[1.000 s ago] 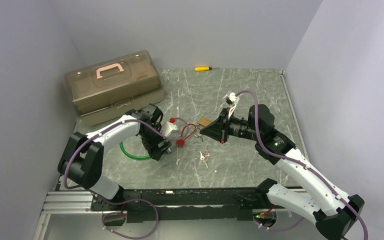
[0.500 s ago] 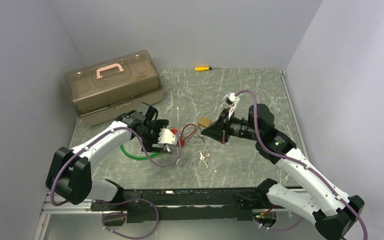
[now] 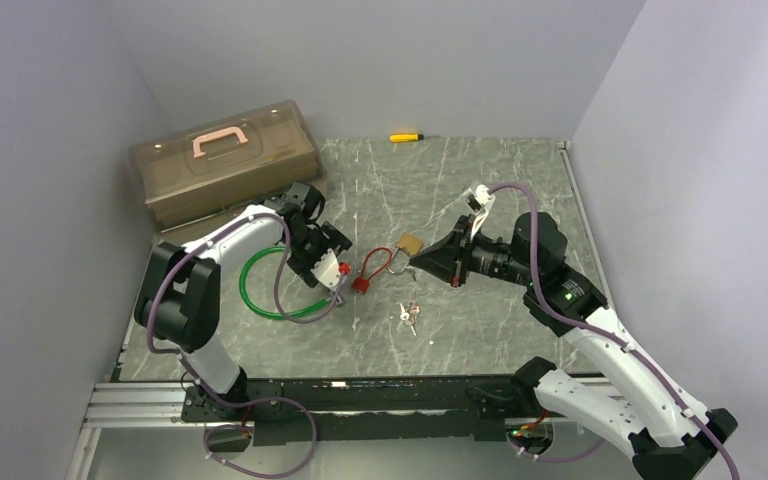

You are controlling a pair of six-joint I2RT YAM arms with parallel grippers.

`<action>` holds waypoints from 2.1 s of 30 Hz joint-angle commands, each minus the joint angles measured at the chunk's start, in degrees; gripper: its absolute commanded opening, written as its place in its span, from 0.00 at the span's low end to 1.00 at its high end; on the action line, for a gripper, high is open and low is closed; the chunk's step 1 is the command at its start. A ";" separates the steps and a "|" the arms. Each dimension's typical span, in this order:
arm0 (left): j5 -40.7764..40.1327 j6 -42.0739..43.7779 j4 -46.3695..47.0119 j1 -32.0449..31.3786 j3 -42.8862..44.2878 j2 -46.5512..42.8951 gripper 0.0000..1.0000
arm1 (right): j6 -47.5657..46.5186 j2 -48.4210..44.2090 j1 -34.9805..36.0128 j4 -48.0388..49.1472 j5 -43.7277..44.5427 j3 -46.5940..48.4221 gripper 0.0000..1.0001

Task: Unlock with the key
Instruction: Pick up the lock from the center of the board.

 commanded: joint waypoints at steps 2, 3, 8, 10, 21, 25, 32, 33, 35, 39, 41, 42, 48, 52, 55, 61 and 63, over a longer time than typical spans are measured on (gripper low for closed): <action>2.35 10.48 -9.19 -0.33 1.56 2.52 0.80 | -1.04 -1.38 -0.96 0.17 -1.01 3.36 0.00; 2.13 10.09 -10.40 -0.61 2.35 3.48 0.79 | -1.34 -1.10 -1.33 -0.08 -1.31 3.63 0.00; 3.13 7.81 -13.41 -2.23 4.26 6.78 0.75 | -2.12 -0.25 -3.30 -0.42 -3.58 4.50 0.00; 2.98 7.97 -13.16 -2.71 4.00 7.55 0.75 | -2.27 0.14 -4.33 -0.36 -4.79 4.83 0.00; -0.87 9.46 -11.72 -2.98 4.35 12.82 0.59 | -2.06 1.84 -8.73 0.38 -9.97 5.36 0.00; -2.55 9.67 -11.17 -2.30 4.81 14.41 0.41 | -1.56 2.52 -9.45 0.94 -11.10 5.64 0.00; -3.68 10.43 -7.00 -1.83 3.27 14.38 0.04 | -0.68 3.11 -9.95 2.10 -12.10 5.18 0.00; -2.85 9.60 -5.82 -1.83 2.97 13.73 0.01 | -0.50 3.26 -10.05 2.20 -12.23 5.13 0.00; -1.15 7.79 -5.01 -1.81 2.96 12.04 0.00 | -0.26 3.70 -10.13 2.50 -12.86 4.99 0.00; 3.22 1.11 -6.58 -1.82 4.93 5.49 0.00 | 0.07 5.76 -10.22 2.92 -14.94 4.88 0.00; 5.52 -2.04 -7.30 -1.83 5.57 0.36 0.00 | -0.11 7.46 -10.22 1.72 -16.17 5.29 0.00; 6.90 -4.35 -7.10 -1.83 5.78 -2.20 0.00 | -0.05 8.62 -10.17 0.84 -16.54 5.62 0.00; 12.98 -13.73 -3.48 -1.83 3.55 -20.46 0.00 | -4.36 15.72 -0.77 -9.34 -13.72 10.84 0.00; 13.66 -17.03 -1.63 -1.87 0.05 -30.72 0.00 | -7.72 19.60 6.01 -16.29 -8.65 16.70 0.00; 13.41 -17.63 -1.34 -1.88 -3.01 -37.46 0.00 | -8.81 19.27 6.26 -19.73 -8.52 19.30 0.00; 14.18 -22.19 5.46 -2.83 -9.23 -46.46 0.00 | -10.79 22.33 9.65 -29.02 -7.16 27.29 0.00; 12.91 -24.03 6.98 -4.15 -9.48 -47.53 0.00 | -11.04 23.89 11.70 -31.14 -5.26 29.29 0.00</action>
